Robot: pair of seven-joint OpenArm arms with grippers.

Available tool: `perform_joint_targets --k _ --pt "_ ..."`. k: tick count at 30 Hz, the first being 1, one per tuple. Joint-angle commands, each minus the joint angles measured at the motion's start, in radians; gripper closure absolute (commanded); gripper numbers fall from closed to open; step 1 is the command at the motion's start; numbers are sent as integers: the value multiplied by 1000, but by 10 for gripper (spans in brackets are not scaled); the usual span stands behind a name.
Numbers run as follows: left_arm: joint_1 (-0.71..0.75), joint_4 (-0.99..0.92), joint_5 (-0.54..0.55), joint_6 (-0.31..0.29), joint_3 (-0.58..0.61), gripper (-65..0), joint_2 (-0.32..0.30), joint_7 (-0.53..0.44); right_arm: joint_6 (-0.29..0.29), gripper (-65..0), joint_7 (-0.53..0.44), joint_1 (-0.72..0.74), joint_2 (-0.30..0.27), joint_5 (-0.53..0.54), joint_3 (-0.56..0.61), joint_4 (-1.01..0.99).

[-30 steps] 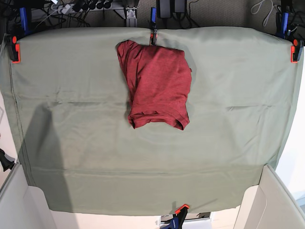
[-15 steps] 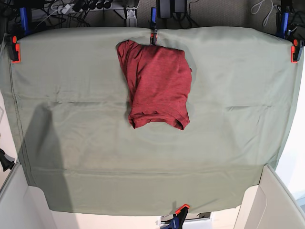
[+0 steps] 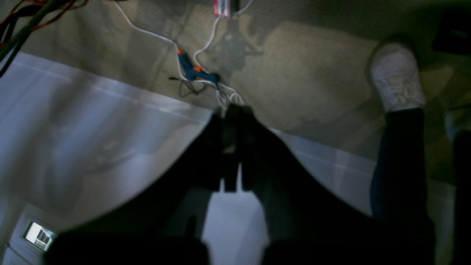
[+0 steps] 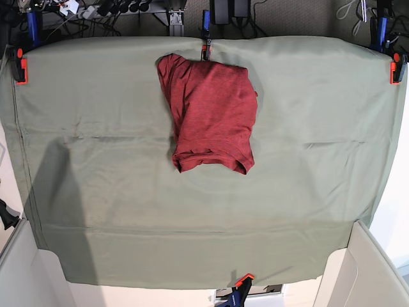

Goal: Fold the T-shirt properly

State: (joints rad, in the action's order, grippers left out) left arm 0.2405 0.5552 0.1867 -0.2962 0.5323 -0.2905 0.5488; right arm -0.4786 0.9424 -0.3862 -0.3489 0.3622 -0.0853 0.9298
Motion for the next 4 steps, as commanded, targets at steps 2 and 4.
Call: perform_joint_targets --k 2,4 --pt "6 0 0 -2 2 0 -5 3 -3 0 -10 -2 -13 0 3 3" --pt "6 0 0 -2 2 0 0 -3 -4 0 -23 0 -14 0 3 3"
